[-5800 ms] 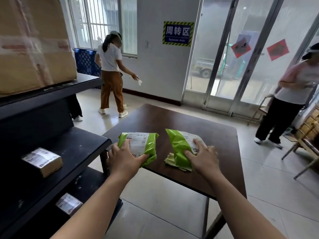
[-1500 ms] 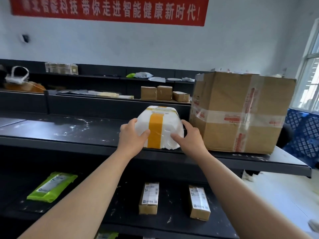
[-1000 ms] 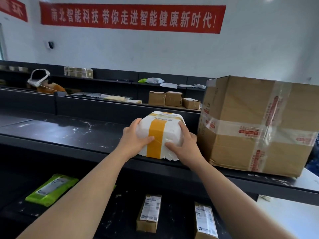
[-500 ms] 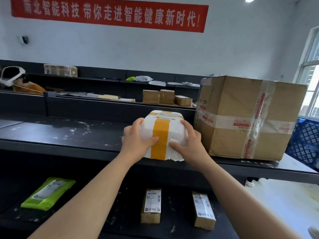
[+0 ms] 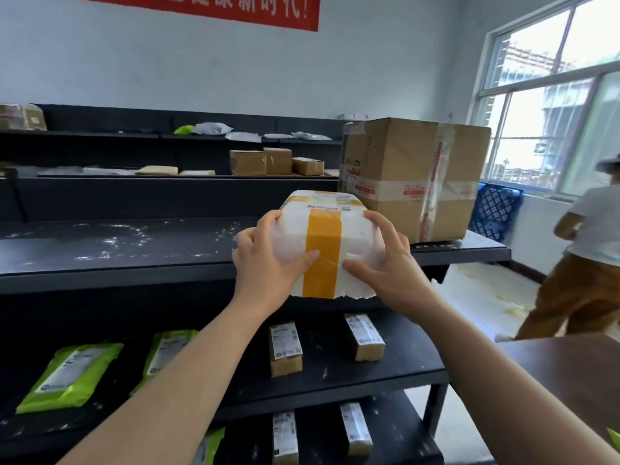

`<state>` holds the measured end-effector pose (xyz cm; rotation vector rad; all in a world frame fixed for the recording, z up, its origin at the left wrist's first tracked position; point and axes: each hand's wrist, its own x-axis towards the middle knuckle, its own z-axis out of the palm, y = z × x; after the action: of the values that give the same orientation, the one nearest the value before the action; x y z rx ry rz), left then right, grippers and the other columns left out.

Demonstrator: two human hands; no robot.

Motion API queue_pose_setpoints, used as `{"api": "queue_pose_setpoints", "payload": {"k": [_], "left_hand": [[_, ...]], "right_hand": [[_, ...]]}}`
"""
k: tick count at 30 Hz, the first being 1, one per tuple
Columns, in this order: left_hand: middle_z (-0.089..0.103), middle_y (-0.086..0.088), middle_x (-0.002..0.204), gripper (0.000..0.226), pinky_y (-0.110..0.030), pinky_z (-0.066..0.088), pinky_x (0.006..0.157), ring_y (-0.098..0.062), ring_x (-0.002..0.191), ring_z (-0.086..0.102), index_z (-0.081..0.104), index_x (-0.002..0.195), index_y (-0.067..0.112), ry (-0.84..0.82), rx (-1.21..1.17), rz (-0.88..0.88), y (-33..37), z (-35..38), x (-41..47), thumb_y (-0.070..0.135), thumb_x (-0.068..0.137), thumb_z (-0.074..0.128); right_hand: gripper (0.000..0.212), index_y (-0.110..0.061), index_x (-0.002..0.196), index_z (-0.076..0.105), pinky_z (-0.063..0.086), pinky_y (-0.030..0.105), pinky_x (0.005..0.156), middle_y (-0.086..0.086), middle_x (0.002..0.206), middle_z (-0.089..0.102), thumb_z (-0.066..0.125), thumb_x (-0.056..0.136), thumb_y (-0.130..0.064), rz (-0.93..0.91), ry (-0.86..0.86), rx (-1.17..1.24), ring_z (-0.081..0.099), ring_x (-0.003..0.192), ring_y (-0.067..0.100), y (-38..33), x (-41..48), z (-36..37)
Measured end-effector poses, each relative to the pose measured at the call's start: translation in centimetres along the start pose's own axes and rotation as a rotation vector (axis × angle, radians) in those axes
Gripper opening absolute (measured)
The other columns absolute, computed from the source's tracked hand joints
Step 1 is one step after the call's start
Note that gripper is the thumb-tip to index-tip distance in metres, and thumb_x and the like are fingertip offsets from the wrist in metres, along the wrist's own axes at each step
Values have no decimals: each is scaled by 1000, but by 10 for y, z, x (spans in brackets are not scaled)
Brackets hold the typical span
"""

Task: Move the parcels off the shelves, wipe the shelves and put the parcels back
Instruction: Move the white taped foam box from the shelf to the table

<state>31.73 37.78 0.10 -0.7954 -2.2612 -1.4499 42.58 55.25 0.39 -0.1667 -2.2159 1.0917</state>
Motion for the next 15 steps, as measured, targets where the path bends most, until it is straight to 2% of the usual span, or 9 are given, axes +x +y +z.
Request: {"api": "queue_pose_setpoints", "payload": {"k": [3,4,6,7,10,12,15], "left_hand": [[27,0,131,82,-33,26,88,-26,123,26,27,135,44,-42,-35,24,9,-4,-23,60,68,73],[27,0,130,82,-33,27,88,-23,120,26,27,135,44,-54,-43,34,13,-5,-30,60,68,73],[26,2,130,83,-32,27,87,-15,113,22,27,134,44,-74,-59,49,19,-5,-44,62,67,72],[26,2,129,83,-32,27,86,-13,111,20,27,134,45,-83,-68,54,22,-5,-50,62,67,73],[27,4,128,82,-32,28,83,-12,110,21,28,131,46,-116,-106,68,32,-3,-68,61,65,73],[26,5,127,82,-32,30,82,-13,111,22,28,131,46,-148,-127,84,39,0,-79,61,65,74],[27,6,123,82,-32,31,82,-13,111,24,28,130,47,-171,-151,116,49,8,-91,63,64,74]], "right_hand": [[75,-57,134,24,43,1,55,-13,129,27,73,81,-36,17,35,-26,44,95,-1,-10,-30,-10],[75,-58,134,24,47,5,59,-12,131,27,73,81,-37,30,45,-42,46,97,3,-14,-40,-14],[74,-60,132,24,52,21,79,-8,136,29,73,80,-39,62,65,-80,47,107,15,-18,-58,-20],[74,-61,131,24,51,26,82,-8,137,29,73,79,-40,71,77,-96,46,111,18,-20,-66,-24],[73,-67,126,22,44,10,63,-13,133,29,72,78,-43,71,112,-131,46,109,15,-23,-92,-35],[73,-69,123,21,44,9,54,-16,130,28,72,78,-43,79,136,-152,47,103,10,-24,-108,-43],[74,-67,125,22,46,4,53,-15,130,28,73,79,-40,96,166,-134,49,100,11,-24,-128,-57]]}}
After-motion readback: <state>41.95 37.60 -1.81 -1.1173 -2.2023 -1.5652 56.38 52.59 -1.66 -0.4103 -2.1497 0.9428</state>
